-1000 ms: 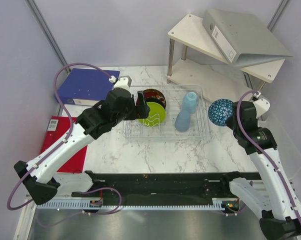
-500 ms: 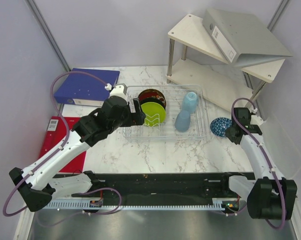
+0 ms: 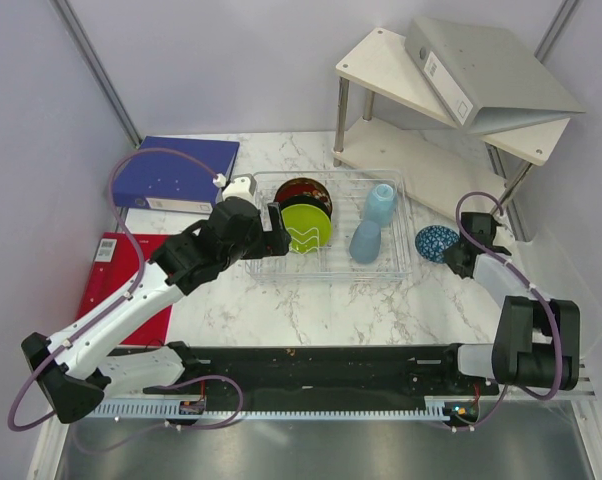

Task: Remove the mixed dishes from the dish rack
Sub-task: Place the bowl at the center of the board, then pick up the cup from the dish rack.

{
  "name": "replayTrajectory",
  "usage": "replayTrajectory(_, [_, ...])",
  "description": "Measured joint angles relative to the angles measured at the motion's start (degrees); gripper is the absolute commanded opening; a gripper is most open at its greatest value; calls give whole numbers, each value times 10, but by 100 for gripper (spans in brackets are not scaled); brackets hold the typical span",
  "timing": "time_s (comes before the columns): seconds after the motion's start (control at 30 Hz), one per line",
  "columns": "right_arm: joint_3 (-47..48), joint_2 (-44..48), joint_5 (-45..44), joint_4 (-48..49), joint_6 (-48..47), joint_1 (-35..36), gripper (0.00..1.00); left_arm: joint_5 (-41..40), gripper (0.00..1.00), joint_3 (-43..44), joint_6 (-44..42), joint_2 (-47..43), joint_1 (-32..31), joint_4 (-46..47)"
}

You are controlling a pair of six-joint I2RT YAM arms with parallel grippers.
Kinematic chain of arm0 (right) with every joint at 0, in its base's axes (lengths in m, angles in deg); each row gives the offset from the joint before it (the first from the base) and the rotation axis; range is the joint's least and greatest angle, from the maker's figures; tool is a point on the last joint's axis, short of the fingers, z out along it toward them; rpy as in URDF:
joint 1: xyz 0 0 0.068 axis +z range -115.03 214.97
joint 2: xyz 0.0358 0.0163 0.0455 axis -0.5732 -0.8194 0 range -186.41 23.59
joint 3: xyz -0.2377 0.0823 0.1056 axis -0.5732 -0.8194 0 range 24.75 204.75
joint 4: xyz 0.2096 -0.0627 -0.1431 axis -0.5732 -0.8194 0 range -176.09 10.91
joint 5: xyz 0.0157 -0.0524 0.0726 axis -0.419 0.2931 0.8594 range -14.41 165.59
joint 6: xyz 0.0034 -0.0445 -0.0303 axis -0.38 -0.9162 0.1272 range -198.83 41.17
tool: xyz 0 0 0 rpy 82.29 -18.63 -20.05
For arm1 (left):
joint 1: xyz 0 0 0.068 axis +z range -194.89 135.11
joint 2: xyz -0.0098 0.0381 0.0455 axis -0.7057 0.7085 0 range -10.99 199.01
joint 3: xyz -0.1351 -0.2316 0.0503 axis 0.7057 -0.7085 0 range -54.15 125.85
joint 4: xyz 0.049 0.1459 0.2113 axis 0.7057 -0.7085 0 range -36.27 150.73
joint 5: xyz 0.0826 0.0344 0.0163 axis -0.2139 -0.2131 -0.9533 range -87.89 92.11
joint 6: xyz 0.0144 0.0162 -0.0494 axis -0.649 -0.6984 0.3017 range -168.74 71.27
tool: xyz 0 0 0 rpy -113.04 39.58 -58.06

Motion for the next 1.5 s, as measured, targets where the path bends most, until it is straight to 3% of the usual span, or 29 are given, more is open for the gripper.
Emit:
replayTrajectory(0.1, [-11, -10, 15, 17, 0, -4, 46, 0, 99, 0, 0, 0, 0, 0])
replayTrajectory(0.37, [-28, 49, 27, 8, -17, -5, 80, 4, 99, -4, 0, 12, 0, 0])
replayTrajectory(0.7, [25, 258, 32, -146, -49, -1, 87, 2, 99, -10, 0, 14, 0, 0])
replayTrajectory(0.83, [109, 278, 49, -171, -89, 30, 86, 1, 99, -10, 0, 16, 0, 0])
replayTrajectory(0.97, [128, 287, 89, -144, -136, 93, 88, 2, 99, -10, 0, 23, 0, 0])
replayTrajectory(1.1, [159, 231, 103, -133, -183, 168, 93, 3, 99, -12, 0, 22, 0, 1])
replayTrajectory(1.3, [218, 93, 49, -116, -248, 320, 97, 3, 99, -42, 0, 0, 0, 0])
replayTrajectory(1.5, [233, 12, -5, -99, -283, 372, 98, 3, 99, -52, -1, -24, 0, 0])
